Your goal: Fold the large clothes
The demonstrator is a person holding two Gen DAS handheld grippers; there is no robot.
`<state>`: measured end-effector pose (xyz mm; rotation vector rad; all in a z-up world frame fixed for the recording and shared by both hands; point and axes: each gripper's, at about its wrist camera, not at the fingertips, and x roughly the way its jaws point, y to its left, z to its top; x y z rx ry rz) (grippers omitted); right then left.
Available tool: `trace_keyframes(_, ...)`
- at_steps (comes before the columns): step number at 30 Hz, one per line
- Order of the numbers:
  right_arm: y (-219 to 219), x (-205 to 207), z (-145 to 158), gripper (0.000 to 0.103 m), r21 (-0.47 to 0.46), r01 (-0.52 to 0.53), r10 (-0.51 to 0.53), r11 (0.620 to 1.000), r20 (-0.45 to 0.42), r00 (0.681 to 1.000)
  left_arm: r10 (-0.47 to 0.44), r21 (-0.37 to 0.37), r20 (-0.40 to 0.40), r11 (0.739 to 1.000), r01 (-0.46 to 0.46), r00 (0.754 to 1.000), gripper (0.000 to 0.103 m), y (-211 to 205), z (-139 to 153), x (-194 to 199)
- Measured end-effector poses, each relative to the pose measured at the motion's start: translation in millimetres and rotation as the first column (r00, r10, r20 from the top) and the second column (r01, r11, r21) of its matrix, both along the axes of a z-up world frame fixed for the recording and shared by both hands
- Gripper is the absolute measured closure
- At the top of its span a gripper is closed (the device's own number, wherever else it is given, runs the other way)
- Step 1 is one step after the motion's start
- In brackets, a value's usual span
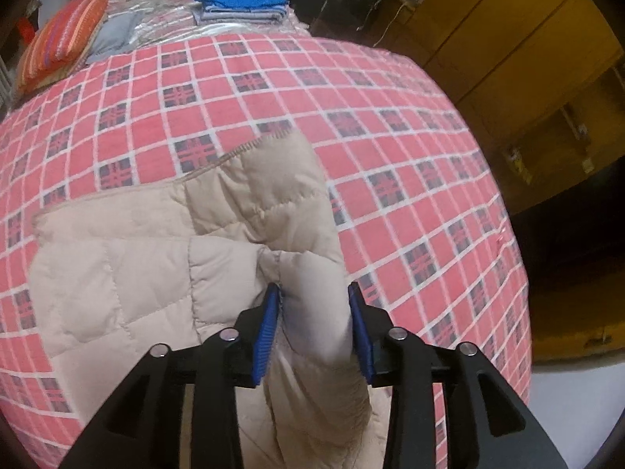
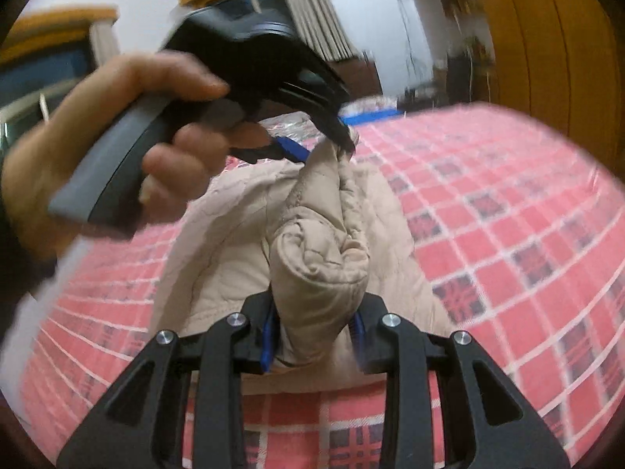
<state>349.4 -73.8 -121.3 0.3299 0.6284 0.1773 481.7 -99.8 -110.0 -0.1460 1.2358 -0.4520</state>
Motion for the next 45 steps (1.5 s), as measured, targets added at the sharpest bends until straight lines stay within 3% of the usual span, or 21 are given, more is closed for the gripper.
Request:
trace_keyframes(3,-28.1,4.8,-14.6,0.070,0.212,-0.038,0.049,0.977,-0.046,0.998,0.015,-0.056,0.050,0.998,-0.012,0.999,0.060,5.1,4.7,-6.3)
trace_keyframes(7,-57.4,14.1,-33.6,0.064,0.419,-0.090,0.147,0.903,-0.105,0.984,0.047,-0.132,0.143,0.991,-0.028,0.989,0.052,26.6,26.2,-16.1)
trace_keyframes(11,-73.4,26.4,-35.8,0.057,0.547,-0.162,0.267,0.821,-0.118,0.956,0.040,-0.141,0.232,0.990,-0.007,0.972,0.049,57.0,50.6,-32.7)
trace_keyframes(15,-91.9,50.4,-34.9,0.032,0.685,-0.181,0.368,0.706,-0.136,0.920,0.021,-0.194,0.246,0.981,0.028,0.969,0.043,102.3,55.9,-62.9)
trace_keyframes(16,-96.8,61.6,-34.4,0.032,0.713,-0.182,0.396,0.677,-0.144,0.907,0.019,-0.197,0.249,0.980,0.032,0.968,0.043,109.3,54.3,-70.0)
trace_keyframes(19,-106.9,91.0,-32.3,0.030,0.731,-0.181,0.434,0.658,-0.172,0.884,-0.005,-0.237,0.240,0.969,0.064,0.971,0.039,135.4,43.3,-97.3)
trace_keyframes(22,-107.4,121.6,-32.4,0.030,0.751,-0.193,0.492,0.631,-0.196,0.848,-0.015,-0.328,0.210,0.941,0.085,0.978,0.038,157.9,27.7,-123.8)
trace_keyframes(26,-99.0,155.0,-29.7,0.030,0.723,-0.195,0.512,0.663,-0.247,0.823,-0.034,-0.448,0.172,0.887,0.109,0.985,0.037,169.7,2.2,-148.1)
trace_keyframes(28,-89.2,169.2,-27.0,0.031,0.675,-0.201,0.502,0.710,-0.285,0.817,-0.041,-0.470,0.144,0.876,0.105,0.989,0.036,168.0,-11.6,-152.6)
trace_keyframes(31,-72.1,183.9,-17.1,0.049,0.553,-0.228,0.465,0.802,-0.336,0.819,-0.048,-0.477,0.108,0.874,0.094,0.993,0.036,162.9,-26.9,-154.7)
trace_keyframes(33,-63.9,185.2,-9.5,0.071,0.494,-0.253,0.454,0.832,-0.344,0.822,-0.050,-0.482,0.106,0.871,0.095,0.993,0.036,159.3,-30.8,-155.9)
trace_keyframes(34,-61.8,183.9,0.0,0.075,0.460,-0.269,0.448,0.846,-0.341,0.826,-0.051,-0.488,0.105,0.867,0.096,0.993,0.036,160.1,-31.7,-158.0)
trace_keyframes(36,-60.9,172.5,12.3,0.084,0.421,-0.284,0.436,0.862,-0.329,0.838,-0.056,-0.501,0.103,0.860,0.101,0.993,0.035,160.9,-31.5,-161.5)
trace_keyframes(41,-81.4,154.6,46.1,0.087,0.402,-0.285,0.402,0.870,-0.246,0.882,-0.080,-0.509,0.119,0.851,0.130,0.990,0.034,161.3,-29.3,-169.2)
trace_keyframes(45,-90.6,159.5,8.8,0.087,0.415,-0.232,0.378,0.880,-0.315,0.871,-0.075,-0.505,0.095,0.856,0.113,0.993,0.033,159.8,-40.5,-163.7)
